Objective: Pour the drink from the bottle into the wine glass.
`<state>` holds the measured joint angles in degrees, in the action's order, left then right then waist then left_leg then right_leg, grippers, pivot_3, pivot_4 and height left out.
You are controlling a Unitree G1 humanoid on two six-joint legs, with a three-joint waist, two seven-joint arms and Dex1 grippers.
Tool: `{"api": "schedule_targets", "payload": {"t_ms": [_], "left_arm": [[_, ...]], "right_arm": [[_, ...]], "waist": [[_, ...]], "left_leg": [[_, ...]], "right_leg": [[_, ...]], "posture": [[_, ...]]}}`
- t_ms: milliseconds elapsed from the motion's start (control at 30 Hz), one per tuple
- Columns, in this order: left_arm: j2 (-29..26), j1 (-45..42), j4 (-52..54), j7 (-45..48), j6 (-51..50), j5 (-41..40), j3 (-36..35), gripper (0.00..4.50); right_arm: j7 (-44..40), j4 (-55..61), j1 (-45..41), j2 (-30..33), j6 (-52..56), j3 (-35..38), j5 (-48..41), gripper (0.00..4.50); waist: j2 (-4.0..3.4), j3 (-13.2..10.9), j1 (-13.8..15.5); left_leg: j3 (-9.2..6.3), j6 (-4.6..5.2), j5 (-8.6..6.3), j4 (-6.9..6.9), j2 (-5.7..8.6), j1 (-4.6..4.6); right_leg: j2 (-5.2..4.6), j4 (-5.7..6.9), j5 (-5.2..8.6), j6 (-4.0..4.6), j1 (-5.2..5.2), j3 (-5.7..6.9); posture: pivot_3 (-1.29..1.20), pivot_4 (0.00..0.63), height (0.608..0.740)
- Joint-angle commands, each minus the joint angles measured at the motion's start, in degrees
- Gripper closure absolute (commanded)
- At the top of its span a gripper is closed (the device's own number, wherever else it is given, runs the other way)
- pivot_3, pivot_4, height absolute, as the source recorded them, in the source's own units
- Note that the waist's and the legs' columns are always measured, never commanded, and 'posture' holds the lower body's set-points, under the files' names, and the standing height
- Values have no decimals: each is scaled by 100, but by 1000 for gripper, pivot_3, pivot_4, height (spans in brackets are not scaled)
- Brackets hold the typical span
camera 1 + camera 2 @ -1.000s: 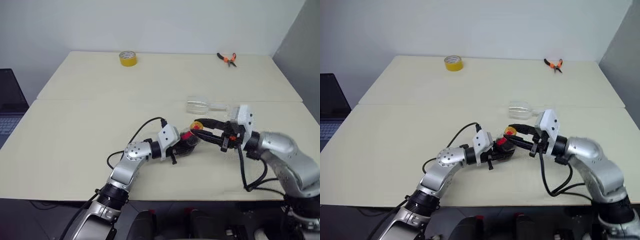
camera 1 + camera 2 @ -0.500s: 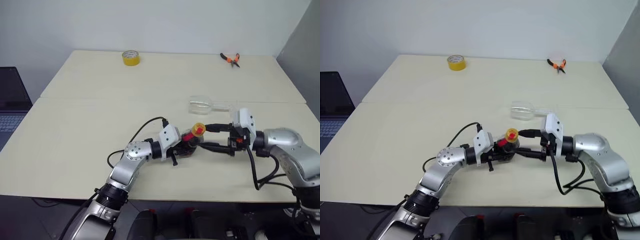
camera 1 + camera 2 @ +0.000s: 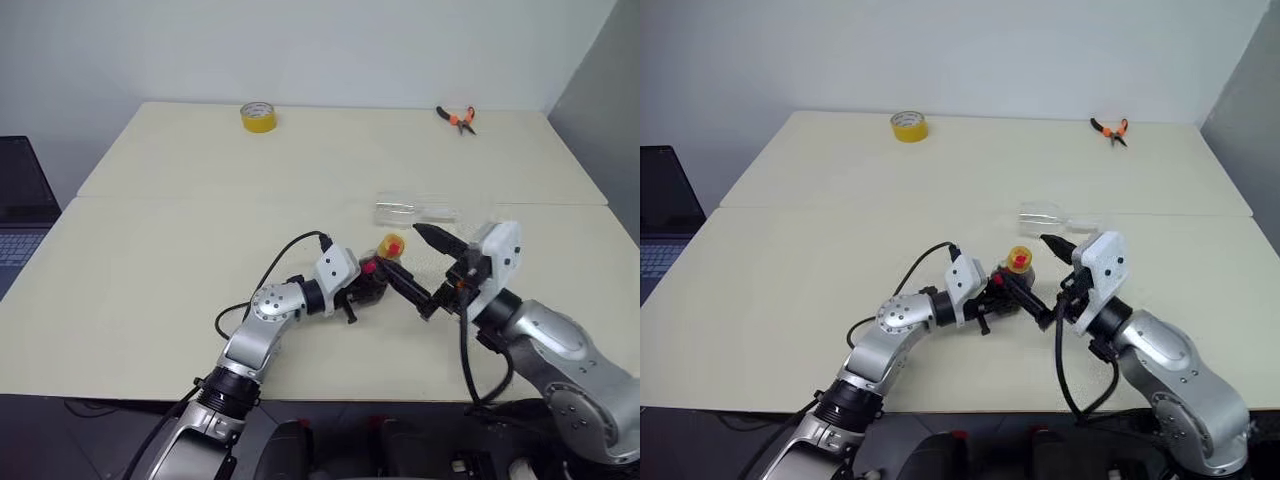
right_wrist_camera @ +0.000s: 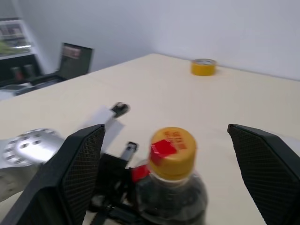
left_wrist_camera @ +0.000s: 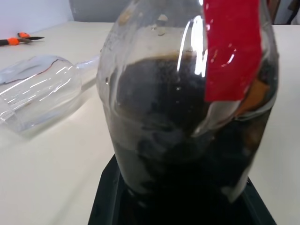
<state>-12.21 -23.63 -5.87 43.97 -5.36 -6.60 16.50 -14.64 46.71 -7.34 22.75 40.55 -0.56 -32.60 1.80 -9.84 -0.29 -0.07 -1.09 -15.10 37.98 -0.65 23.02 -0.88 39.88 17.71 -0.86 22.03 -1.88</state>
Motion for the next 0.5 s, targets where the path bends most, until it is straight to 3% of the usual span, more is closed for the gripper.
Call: {"api": "schedule_targets", "payload": {"t_ms": [33, 500], "left_arm": [[113, -217, 40, -165, 243, 21, -105, 3583], [133, -168, 48, -104, 234, -28, -69, 3727]], "right_arm": [[194, 183, -7, -94, -72, -198, 212, 30], [359, -107, -149, -554, -255, -400, 593, 30]], "waist": [[0, 0, 0], [0, 0, -9]], "left_leg": [[1, 0, 0, 0, 0, 0], [0, 1, 0, -1, -2, 0]], "right_leg": [[0, -1, 0, 0, 0, -1], [2, 0, 0, 0, 1, 0]], "posture": [[0, 150, 740], [0, 150, 740]]}}
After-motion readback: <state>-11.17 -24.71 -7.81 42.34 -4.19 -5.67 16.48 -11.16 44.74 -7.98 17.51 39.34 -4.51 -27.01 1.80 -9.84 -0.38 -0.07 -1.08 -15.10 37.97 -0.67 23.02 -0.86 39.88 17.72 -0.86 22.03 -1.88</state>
